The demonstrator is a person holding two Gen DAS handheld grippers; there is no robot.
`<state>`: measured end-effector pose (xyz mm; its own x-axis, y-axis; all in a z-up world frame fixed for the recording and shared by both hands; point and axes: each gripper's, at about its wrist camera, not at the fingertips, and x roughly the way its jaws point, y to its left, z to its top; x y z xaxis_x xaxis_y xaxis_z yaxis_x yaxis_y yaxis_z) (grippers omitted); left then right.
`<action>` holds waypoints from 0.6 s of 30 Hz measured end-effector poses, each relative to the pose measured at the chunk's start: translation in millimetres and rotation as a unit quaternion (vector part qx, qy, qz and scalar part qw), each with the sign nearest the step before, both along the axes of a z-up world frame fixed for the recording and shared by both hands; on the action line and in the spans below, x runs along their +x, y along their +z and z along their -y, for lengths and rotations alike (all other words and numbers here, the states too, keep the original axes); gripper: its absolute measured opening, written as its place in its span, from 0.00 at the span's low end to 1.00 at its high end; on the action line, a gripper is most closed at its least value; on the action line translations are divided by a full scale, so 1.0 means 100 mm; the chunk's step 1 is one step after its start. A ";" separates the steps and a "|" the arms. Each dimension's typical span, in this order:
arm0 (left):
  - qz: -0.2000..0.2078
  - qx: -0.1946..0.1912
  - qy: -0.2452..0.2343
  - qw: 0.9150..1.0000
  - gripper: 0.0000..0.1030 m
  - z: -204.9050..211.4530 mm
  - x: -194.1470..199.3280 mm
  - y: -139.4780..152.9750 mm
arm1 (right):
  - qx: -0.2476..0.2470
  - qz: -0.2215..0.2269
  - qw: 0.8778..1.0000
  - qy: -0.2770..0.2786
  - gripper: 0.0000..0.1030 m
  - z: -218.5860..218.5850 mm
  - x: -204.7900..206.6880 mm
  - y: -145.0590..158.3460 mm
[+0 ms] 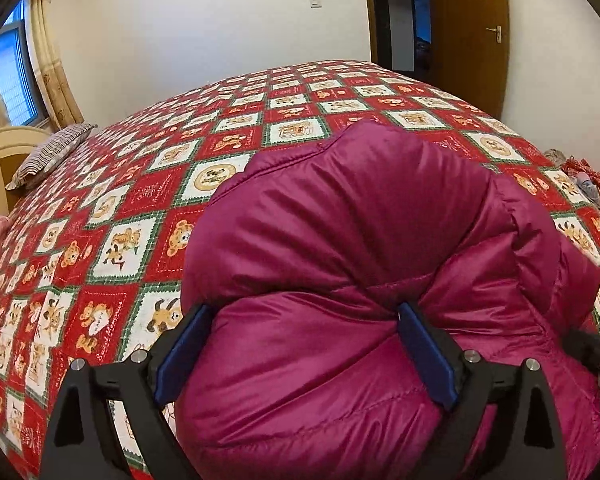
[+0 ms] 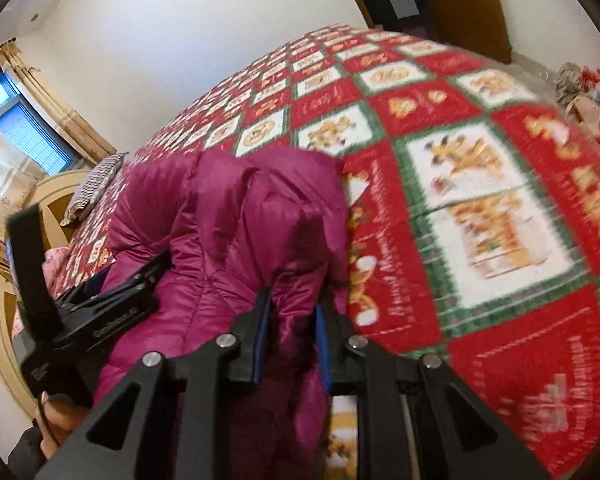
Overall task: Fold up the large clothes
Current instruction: 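Press the rolled jacket down with the left tool while the right tool holds it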
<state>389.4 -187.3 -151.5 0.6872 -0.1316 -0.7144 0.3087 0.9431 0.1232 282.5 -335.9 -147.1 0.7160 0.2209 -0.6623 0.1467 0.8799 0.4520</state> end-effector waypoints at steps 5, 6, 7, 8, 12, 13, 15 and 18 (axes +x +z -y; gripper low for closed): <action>0.002 0.005 0.001 1.000 0.92 0.05 -0.01 0.00 | -0.045 0.019 0.999 -0.020 0.24 0.02 -0.01 0.57; 0.003 0.007 0.002 1.000 0.92 0.04 -0.01 0.01 | -0.034 0.019 0.999 -0.021 0.24 0.02 0.04 0.63; 0.005 0.010 0.002 1.000 0.92 0.05 -0.01 0.01 | -0.017 0.018 1.000 -0.020 0.25 -0.01 0.12 0.71; 0.006 0.011 0.002 1.000 0.92 0.04 -0.01 0.01 | -0.010 0.014 1.000 -0.020 0.25 -0.04 0.20 0.75; 0.009 0.016 0.002 1.000 0.92 0.04 -0.01 0.01 | -0.039 -0.043 0.998 -0.031 0.25 -0.24 0.57 0.58; 0.009 0.017 0.002 1.000 0.92 0.04 -0.01 0.02 | -0.052 -0.058 0.996 -0.041 0.25 -0.27 0.62 0.48; 0.006 0.011 0.000 1.000 0.92 0.02 0.01 0.02 | -0.073 -0.067 0.993 -0.062 0.24 -0.29 0.66 0.28; -0.006 -0.002 -0.003 1.000 0.92 -0.02 0.05 0.01 | -0.072 -0.052 0.993 -0.081 0.23 -0.25 0.64 0.09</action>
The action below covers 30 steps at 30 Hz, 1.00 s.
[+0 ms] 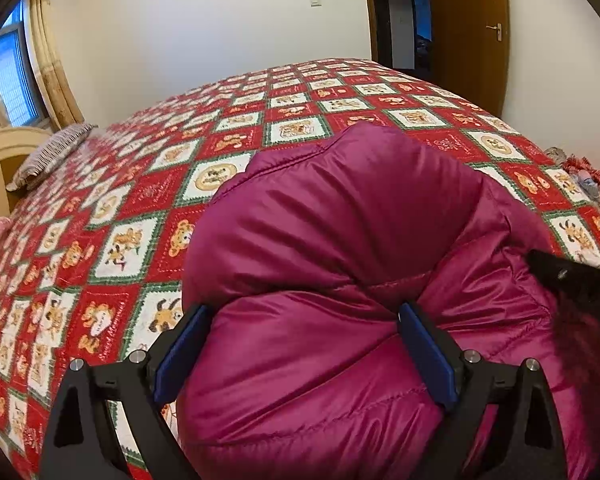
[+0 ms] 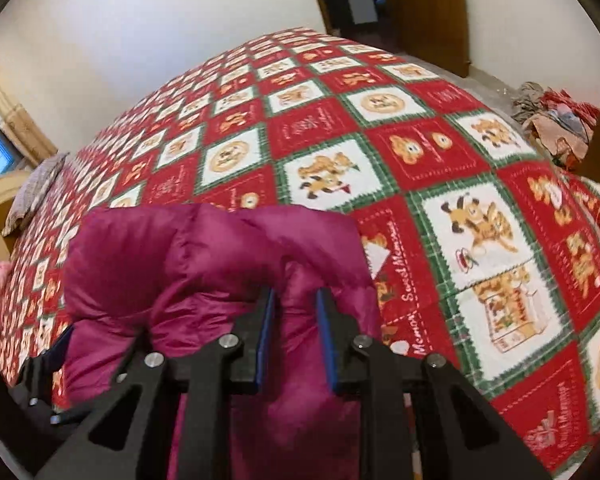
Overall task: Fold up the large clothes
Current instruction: 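Press the rolled jacket down with the left tool while the right tool holds it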
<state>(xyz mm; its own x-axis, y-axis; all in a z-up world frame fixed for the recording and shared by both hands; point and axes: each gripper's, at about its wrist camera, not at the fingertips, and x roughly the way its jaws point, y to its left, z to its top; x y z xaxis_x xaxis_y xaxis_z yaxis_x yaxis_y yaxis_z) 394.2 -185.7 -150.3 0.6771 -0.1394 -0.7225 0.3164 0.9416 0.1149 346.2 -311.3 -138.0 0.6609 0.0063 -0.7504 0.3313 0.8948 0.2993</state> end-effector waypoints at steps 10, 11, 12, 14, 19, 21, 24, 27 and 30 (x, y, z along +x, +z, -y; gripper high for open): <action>-0.046 -0.026 -0.019 0.998 0.93 -0.04 0.12 0.02 | -0.080 0.006 0.997 0.009 0.21 -0.12 -0.06 -0.14; -0.055 -0.025 -0.023 0.998 0.93 -0.04 0.14 0.05 | -0.081 0.006 0.997 0.010 0.21 -0.12 -0.05 -0.14; -0.058 -0.025 -0.027 0.998 0.93 -0.04 0.16 0.09 | -0.080 0.008 0.997 0.011 0.21 -0.12 -0.05 -0.15; -0.040 -0.019 -0.035 0.998 0.93 -0.02 0.24 0.19 | -0.078 0.013 0.997 0.011 0.21 -0.11 -0.05 -0.15; -0.043 -0.028 -0.022 0.998 0.96 0.04 0.59 0.22 | -0.073 0.021 0.997 0.009 0.21 -0.11 -0.08 -0.16; -0.045 -0.026 -0.019 0.998 0.98 0.11 0.69 0.18 | -0.070 0.024 0.997 0.009 0.21 -0.10 -0.10 -0.16; -0.048 -0.015 -0.020 0.999 0.99 0.20 0.78 0.07 | -0.064 0.026 0.998 0.009 0.21 -0.08 -0.10 -0.17; -0.043 -0.002 -0.017 0.999 0.99 0.26 0.80 -0.04 | -0.061 0.026 0.998 0.010 0.21 -0.08 -0.09 -0.18; -0.036 0.012 -0.014 0.999 0.99 0.31 0.79 -0.09 | -0.060 0.029 0.998 0.009 0.21 -0.08 -0.08 -0.18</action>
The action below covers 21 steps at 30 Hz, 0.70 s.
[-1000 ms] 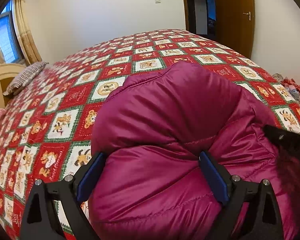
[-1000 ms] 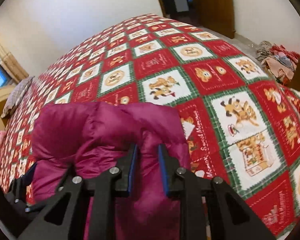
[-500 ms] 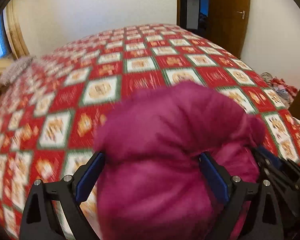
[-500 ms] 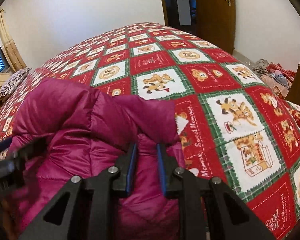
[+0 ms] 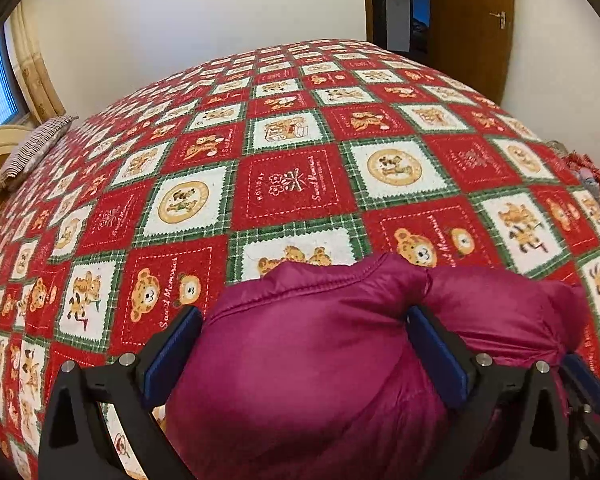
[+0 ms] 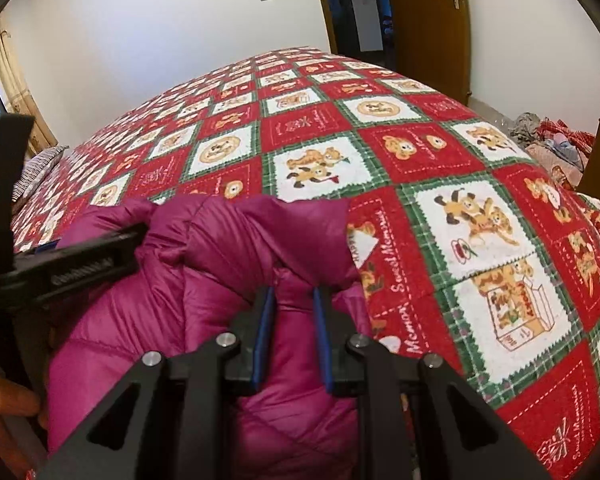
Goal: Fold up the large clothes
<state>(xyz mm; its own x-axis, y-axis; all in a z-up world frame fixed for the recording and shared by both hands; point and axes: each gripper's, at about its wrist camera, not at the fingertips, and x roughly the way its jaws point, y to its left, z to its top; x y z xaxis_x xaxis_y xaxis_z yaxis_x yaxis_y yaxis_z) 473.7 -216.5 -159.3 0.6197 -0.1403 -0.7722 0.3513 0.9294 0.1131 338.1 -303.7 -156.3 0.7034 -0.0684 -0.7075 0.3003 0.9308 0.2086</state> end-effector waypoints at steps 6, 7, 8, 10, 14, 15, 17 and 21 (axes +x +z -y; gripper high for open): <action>-0.021 -0.010 -0.011 1.000 0.99 -0.09 -0.01 0.06 | -0.002 0.005 1.000 0.004 0.21 0.00 -0.01 0.00; -0.037 -0.017 -0.018 0.999 0.99 -0.16 -0.02 0.11 | 0.002 0.006 1.000 0.004 0.21 0.02 -0.02 0.00; -0.045 -0.029 -0.022 0.998 0.99 -0.25 -0.04 0.18 | 0.006 0.008 1.000 0.005 0.21 0.03 -0.02 0.00; -0.043 -0.052 -0.019 0.998 0.99 -0.50 -0.14 0.35 | 0.014 0.011 1.000 0.006 0.21 0.05 -0.03 0.00; -0.040 -0.085 -0.007 0.996 0.99 -1.07 -0.34 0.57 | 0.045 0.016 0.999 0.014 0.24 0.12 -0.04 0.02; -0.046 -0.094 -0.004 0.995 0.99 -1.20 -0.38 0.59 | 0.063 0.016 0.998 0.019 0.27 0.16 -0.05 0.03; -0.067 -0.112 0.005 0.991 0.99 -1.43 -0.48 0.55 | 0.106 0.019 0.994 0.023 0.40 0.28 -0.12 0.10; -0.109 -0.164 -0.004 0.980 0.99 -1.67 -0.58 0.41 | 0.138 0.075 0.987 0.034 0.76 0.38 -0.47 0.39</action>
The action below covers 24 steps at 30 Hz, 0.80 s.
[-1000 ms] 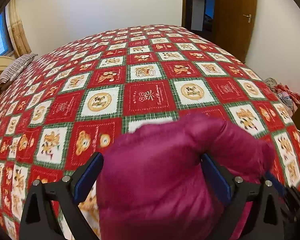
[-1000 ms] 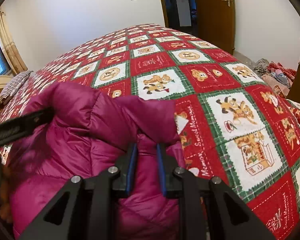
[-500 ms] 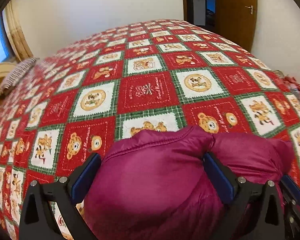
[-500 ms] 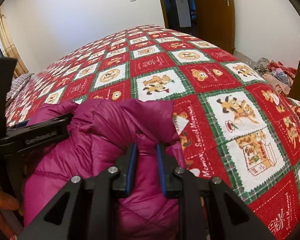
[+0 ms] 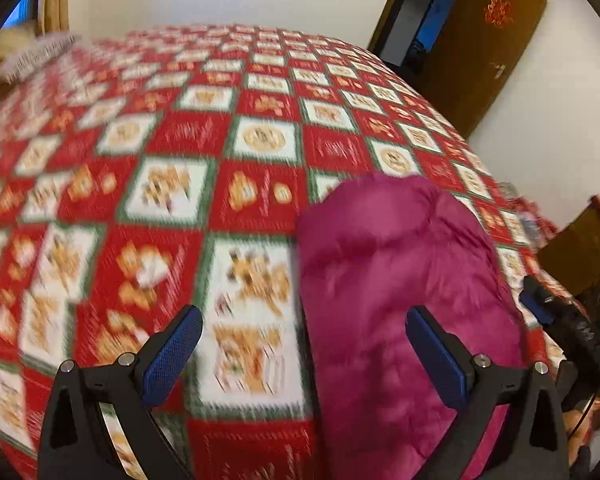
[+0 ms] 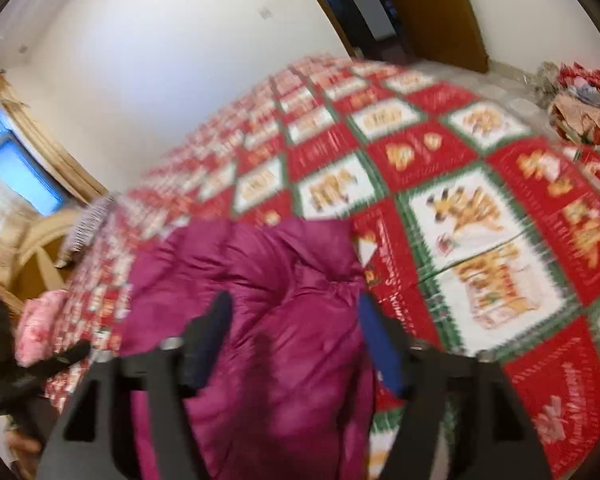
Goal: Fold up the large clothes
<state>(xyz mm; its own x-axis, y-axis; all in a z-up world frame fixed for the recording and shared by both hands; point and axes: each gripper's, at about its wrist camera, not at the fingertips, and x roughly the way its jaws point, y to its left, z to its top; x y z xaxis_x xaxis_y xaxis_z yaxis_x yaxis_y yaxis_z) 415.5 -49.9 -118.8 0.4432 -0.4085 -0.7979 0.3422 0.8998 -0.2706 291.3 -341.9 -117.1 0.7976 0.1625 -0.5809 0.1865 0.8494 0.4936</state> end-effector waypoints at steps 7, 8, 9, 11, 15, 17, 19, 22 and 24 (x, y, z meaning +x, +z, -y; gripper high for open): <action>-0.045 -0.131 0.010 0.990 0.99 -0.13 -0.08 -0.21 | 0.028 0.015 1.000 0.004 0.92 0.13 -0.27 0.08; -0.053 -0.143 0.007 0.988 0.99 -0.11 -0.08 -0.23 | 0.027 0.008 1.000 0.010 0.92 0.12 -0.25 0.03; -0.057 -0.147 0.002 0.987 0.99 -0.08 -0.09 -0.25 | 0.026 0.004 0.999 0.018 0.92 0.10 -0.21 -0.02; -0.058 -0.144 -0.005 0.988 0.99 -0.02 -0.10 -0.29 | 0.031 -0.005 0.999 0.044 0.92 0.02 -0.13 -0.13; -0.073 -0.151 -0.018 0.986 0.99 0.06 -0.09 -0.41 | 0.020 -0.032 0.996 0.075 0.92 -0.13 -0.01 -0.32; -0.081 -0.162 -0.024 0.983 0.99 0.07 -0.08 -0.48 | 0.030 -0.028 0.996 0.084 0.93 -0.16 0.00 -0.40; -0.073 -0.162 -0.023 0.984 0.99 0.09 -0.09 -0.51 | 0.024 -0.021 0.996 0.088 0.94 -0.18 -0.01 -0.40; -0.063 -0.144 -0.025 0.987 0.99 0.15 -0.09 -0.49 | 0.016 -0.017 0.995 0.097 0.94 -0.19 0.00 -0.39; -0.060 -0.128 -0.025 0.990 0.99 0.17 -0.10 -0.48 | 0.011 -0.016 0.995 0.101 0.94 -0.20 0.01 -0.41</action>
